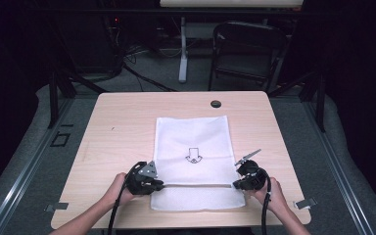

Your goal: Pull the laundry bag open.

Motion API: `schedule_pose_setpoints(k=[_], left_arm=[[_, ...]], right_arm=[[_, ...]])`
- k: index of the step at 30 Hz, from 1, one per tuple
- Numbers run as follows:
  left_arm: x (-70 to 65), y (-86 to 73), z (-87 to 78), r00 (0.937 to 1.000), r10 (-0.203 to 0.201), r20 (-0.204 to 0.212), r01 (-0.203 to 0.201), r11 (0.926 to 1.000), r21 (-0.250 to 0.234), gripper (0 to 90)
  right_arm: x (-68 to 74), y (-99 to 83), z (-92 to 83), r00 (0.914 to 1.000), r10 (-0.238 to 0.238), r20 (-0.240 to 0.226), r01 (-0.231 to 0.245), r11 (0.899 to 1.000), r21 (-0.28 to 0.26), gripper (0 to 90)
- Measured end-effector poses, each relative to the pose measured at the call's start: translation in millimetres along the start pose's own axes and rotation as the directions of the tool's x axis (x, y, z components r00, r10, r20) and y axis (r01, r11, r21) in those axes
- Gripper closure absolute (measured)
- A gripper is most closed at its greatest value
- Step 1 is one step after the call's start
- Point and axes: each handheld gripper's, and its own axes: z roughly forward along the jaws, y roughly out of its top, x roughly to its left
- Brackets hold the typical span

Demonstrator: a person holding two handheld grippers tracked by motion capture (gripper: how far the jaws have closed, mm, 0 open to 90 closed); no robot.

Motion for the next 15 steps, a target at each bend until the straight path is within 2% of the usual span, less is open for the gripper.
schedule_pose_setpoints(k=[1, 3, 5, 6, 9, 12, 13, 15], left_arm=[[1.5, -1.5, -1.2, 0.9999, 0.004, -0.009, -0.004, 1.0000, 0.006, 81.4], [5.0, -5.9, -5.0, 0.9998, -0.015, -0.013, 0.015, 0.9999, 0.002, 81.3], [7.9, -10.2, -9.7, 0.9995, -0.024, -0.022, 0.024, 0.9997, 0.002, 81.3], [8.9, -11.9, -11.5, 0.9994, -0.032, -0.013, 0.032, 0.9994, -0.010, 81.4], [5.7, -11.1, -11.2, 0.9997, -0.010, -0.023, 0.010, 0.9999, 0.009, 81.4], [6.8, -11.1, -12.0, 0.9998, -0.006, -0.018, 0.006, 1.0000, 0.007, 81.4], [6.8, -11.1, -11.8, 0.9999, -0.003, -0.017, 0.004, 1.0000, 0.009, 81.4], [6.6, -11.3, -12.0, 0.9999, -0.001, -0.014, 0.001, 0.9999, 0.010, 81.4]], right_arm=[[-0.3, 0.5, -0.8, 1.0000, -0.008, 0.004, 0.008, 1.000, 0.012, 90.0], [0.9, -0.1, 0.0, 0.9999, 0.001, 0.011, -0.002, 1.000, 0.003, 90.0], [-0.1, 0.3, -1.1, 1.0000, -0.009, 0.004, 0.009, 1.000, 0.017, 90.0], [0.0, 0.4, -1.2, 0.9999, -0.009, 0.005, 0.009, 1.000, 0.017, 90.0], [0.2, 0.5, -1.2, 0.9999, -0.006, 0.012, 0.006, 1.000, 0.019, 90.0], [0.1, 0.9, -1.7, 0.9998, -0.013, 0.018, 0.012, 1.000, 0.028, 90.0], [0.9, 0.7, -1.3, 1.0000, 0.002, 0.009, -0.002, 1.000, 0.019, 90.0], [0.5, 0.6, -1.0, 1.0000, -0.001, 0.008, 0.001, 1.000, 0.014, 90.0]])
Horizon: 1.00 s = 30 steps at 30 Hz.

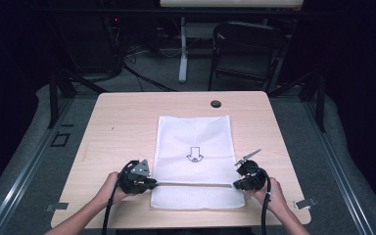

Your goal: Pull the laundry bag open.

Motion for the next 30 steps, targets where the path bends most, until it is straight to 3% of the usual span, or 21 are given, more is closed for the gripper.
schedule_pose_setpoints(k=[11, 15, 16, 21, 23, 25, 27, 30], left_arm=[[-0.5, -2.7, -2.8, 0.9992, 0.041, -0.001, -0.041, 0.9991, 0.012, 81.4], [2.8, -7.6, -5.3, 0.9995, 0.030, -0.013, -0.030, 0.9993, 0.021, 81.5], [4.1, -9.6, -6.5, 0.9993, 0.035, -0.011, -0.035, 0.9992, 0.020, 81.5], [8.1, -19.1, -9.7, 0.9994, 0.014, -0.032, -0.013, 0.9992, 0.038, 81.5], [9.3, -23.6, -12.0, 0.9999, -0.012, -0.009, 0.012, 0.9999, 0.001, 81.5], [5.1, -21.9, -10.4, 0.9995, 0.005, -0.031, -0.004, 0.9996, 0.027, 81.5], [6.1, -23.6, -8.9, 0.9998, -0.010, -0.017, 0.011, 0.9997, 0.022, 81.3], [6.1, -22.3, -9.3, 0.9998, -0.013, -0.012, 0.013, 0.9997, 0.020, 81.1]], right_arm=[[2.0, -1.5, 1.3, 0.9998, 0.020, 0.006, -0.020, 1.000, -0.024, 90.0], [1.8, -1.6, 1.4, 0.9998, 0.021, 0.005, -0.021, 0.999, -0.026, 90.0], [1.2, -0.9, 0.2, 0.9999, 0.010, 0.007, -0.010, 1.000, -0.007, 90.0], [2.2, -1.5, 1.2, 0.9997, 0.022, 0.007, -0.022, 0.999, -0.023, 90.0], [1.9, -1.6, 1.3, 0.9997, 0.023, 0.007, -0.023, 0.999, -0.024, 90.0], [2.0, -1.5, 1.3, 0.9997, 0.022, 0.006, -0.022, 0.999, -0.023, 90.0], [0.6, -1.1, 0.0, 0.9999, 0.010, 0.012, -0.009, 1.000, -0.005, 90.0], [-0.2, -3.3, 0.7, 0.9999, 0.016, -0.001, -0.016, 0.999, -0.031, 90.0]])
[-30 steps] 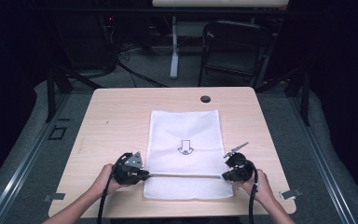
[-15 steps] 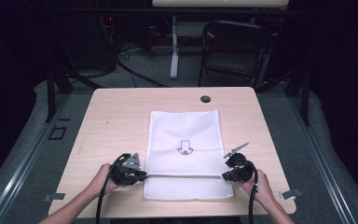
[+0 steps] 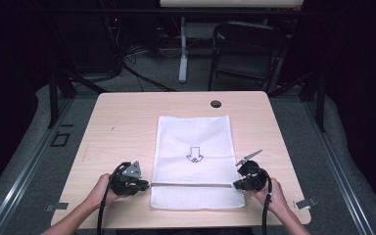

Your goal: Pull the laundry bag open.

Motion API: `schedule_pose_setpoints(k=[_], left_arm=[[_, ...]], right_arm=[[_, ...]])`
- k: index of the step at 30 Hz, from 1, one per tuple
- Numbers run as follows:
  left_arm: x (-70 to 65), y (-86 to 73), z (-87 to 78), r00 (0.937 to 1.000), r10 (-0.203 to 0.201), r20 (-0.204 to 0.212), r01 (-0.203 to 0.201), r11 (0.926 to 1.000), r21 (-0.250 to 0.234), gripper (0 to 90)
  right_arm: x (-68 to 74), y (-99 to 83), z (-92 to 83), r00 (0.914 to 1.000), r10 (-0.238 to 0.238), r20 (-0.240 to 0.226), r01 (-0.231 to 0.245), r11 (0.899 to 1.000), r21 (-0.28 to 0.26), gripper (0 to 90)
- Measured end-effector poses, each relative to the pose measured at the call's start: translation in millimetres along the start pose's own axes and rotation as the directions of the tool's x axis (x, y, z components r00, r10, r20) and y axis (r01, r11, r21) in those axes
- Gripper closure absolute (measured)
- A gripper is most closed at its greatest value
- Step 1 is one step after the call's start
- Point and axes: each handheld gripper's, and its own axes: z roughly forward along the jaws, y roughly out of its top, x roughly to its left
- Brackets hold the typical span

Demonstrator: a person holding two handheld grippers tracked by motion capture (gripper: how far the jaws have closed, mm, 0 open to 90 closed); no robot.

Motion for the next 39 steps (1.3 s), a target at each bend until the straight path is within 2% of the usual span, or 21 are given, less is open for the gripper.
schedule_pose_setpoints(k=[3, 4, 5, 9, 14, 15, 17, 20, 23, 25, 27, 28, 29, 30, 32, 33, 34, 35, 37, 38, 39], left_arm=[[1.2, 1.3, -2.3, 0.9999, -0.013, 0.008, 0.013, 0.9999, -0.010, 80.6], [1.4, 1.8, -3.1, 0.9998, -0.021, 0.002, 0.021, 0.9996, -0.018, 79.9], [2.5, 2.3, -4.3, 0.9994, -0.034, 0.010, 0.035, 0.9990, -0.027, 77.4], [5.1, 5.4, -11.6, 0.9966, -0.083, 0.001, 0.083, 0.9953, -0.051, 57.2], [4.7, 11.7, -26.2, 0.9909, -0.126, -0.047, 0.122, 0.9893, -0.080, 38.4], [3.5, 13.2, -29.5, 0.9868, -0.145, -0.072, 0.139, 0.9869, -0.082, 34.0], [2.6, 15.0, -36.9, 0.9809, -0.177, -0.080, 0.170, 0.9816, -0.086, 21.8], [-0.5, 14.7, -47.1, 0.9621, -0.247, -0.115, 0.240, 0.9678, -0.078, 9.4], [-3.8, 8.7, -57.7, 0.9328, -0.324, -0.158, 0.313, 0.9454, -0.092, 4.0], [-8.3, 4.0, -64.3, 0.9066, -0.358, -0.224, 0.342, 0.9336, -0.106, 2.4], [-10.5, -1.0, -70.7, 0.8836, -0.384, -0.268, 0.368, 0.9234, -0.109, 1.1], [-11.4, -4.6, -73.8, 0.8667, -0.414, -0.278, 0.394, 0.9101, -0.127, 0.0], [-11.9, -8.5, -76.8, 0.8532, -0.439, -0.281, 0.415, 0.8984, -0.142, 0.0], [-12.1, -12.3, -79.3, 0.8436, -0.452, -0.289, 0.426, 0.8918, -0.152, 0.0], [-11.0, -18.5, -81.7, 0.8268, -0.464, -0.318, 0.437, 0.8859, -0.154, 0.0], [-9.8, -21.5, -82.4, 0.8167, -0.478, -0.324, 0.450, 0.8784, -0.160, 0.0], [-8.3, -24.1, -83.2, 0.8108, -0.488, -0.323, 0.462, 0.8724, -0.159, 0.0], [-6.9, -26.3, -83.8, 0.8065, -0.491, -0.329, 0.463, 0.8708, -0.165, 0.0], [-3.3, -30.5, -83.8, 0.7899, -0.501, -0.354, 0.472, 0.8649, -0.170, 0.0], [-1.1, -33.0, -83.2, 0.7858, -0.509, -0.351, 0.481, 0.8600, -0.171, 0.0], [1.6, -35.6, -82.7, 0.7854, -0.515, -0.344, 0.489, 0.8564, -0.165, 0.0]], right_arm=[[1.6, -0.2, -0.8, 0.9985, -0.050, 0.021, 0.050, 0.999, 0.002, 90.0], [4.3, -2.4, 1.7, 0.9995, -0.028, 0.016, 0.029, 0.999, -0.044, 90.0], [2.8, -1.6, -1.7, 0.9989, -0.048, 0.000, 0.048, 0.999, -0.016, 86.1], [4.2, -2.4, -13.5, 0.9985, -0.052, 0.014, 0.053, 0.995, -0.084, 74.8], [5.3, -4.3, -28.7, 0.9973, -0.061, 0.042, 0.066, 0.991, -0.120, 51.0], [4.7, -4.8, -32.0, 0.9963, -0.066, 0.054, 0.072, 0.992, -0.108, 44.4], [5.5, -7.2, -37.3, 0.9962, -0.059, 0.065, 0.066, 0.991, -0.118, 33.7], [6.3, -11.8, -48.1, 0.9947, -0.055, 0.087, 0.067, 0.987, -0.147, 18.6], [4.2, -19.4, -59.8, 0.9910, -0.022, 0.132, 0.042, 0.988, -0.146, 8.2], [-0.6, -27.3, -64.9, 0.9906, 0.016, 0.136, 0.004, 0.990, -0.143, 0.0], [-6.4, -38.0, -70.4, 0.9884, 0.046, 0.145, -0.021, 0.986, -0.165, 0.0], [-9.2, -42.9, -72.9, 0.9859, 0.061, 0.156, -0.035, 0.985, -0.168, 0.0], [-11.8, -47.5, -74.5, 0.9849, 0.081, 0.153, -0.052, 0.982, -0.182, 0.0], [-15.0, -52.1, -76.4, 0.9833, 0.092, 0.157, -0.061, 0.980, -0.191, 0.0], [-20.4, -59.5, -77.9, 0.9785, 0.114, 0.172, -0.078, 0.976, -0.202, 0.0], [-22.7, -62.0, -77.2, 0.9760, 0.124, 0.179, -0.086, 0.975, -0.206, 0.0], [-25.0, -63.2, -76.2, 0.9748, 0.125, 0.184, -0.088, 0.976, -0.201, 0.0], [-26.6, -63.2, -74.9, 0.9746, 0.125, 0.186, -0.089, 0.978, -0.189, 0.0], [-27.9, -62.0, -73.2, 0.9717, 0.117, 0.205, -0.080, 0.980, -0.180, 0.0], [-27.3, -61.5, -72.2, 0.9706, 0.113, 0.213, -0.075, 0.981, -0.177, 0.0], [-27.2, -60.8, -71.0, 0.9719, 0.104, 0.211, -0.068, 0.983, -0.170, 0.0]])
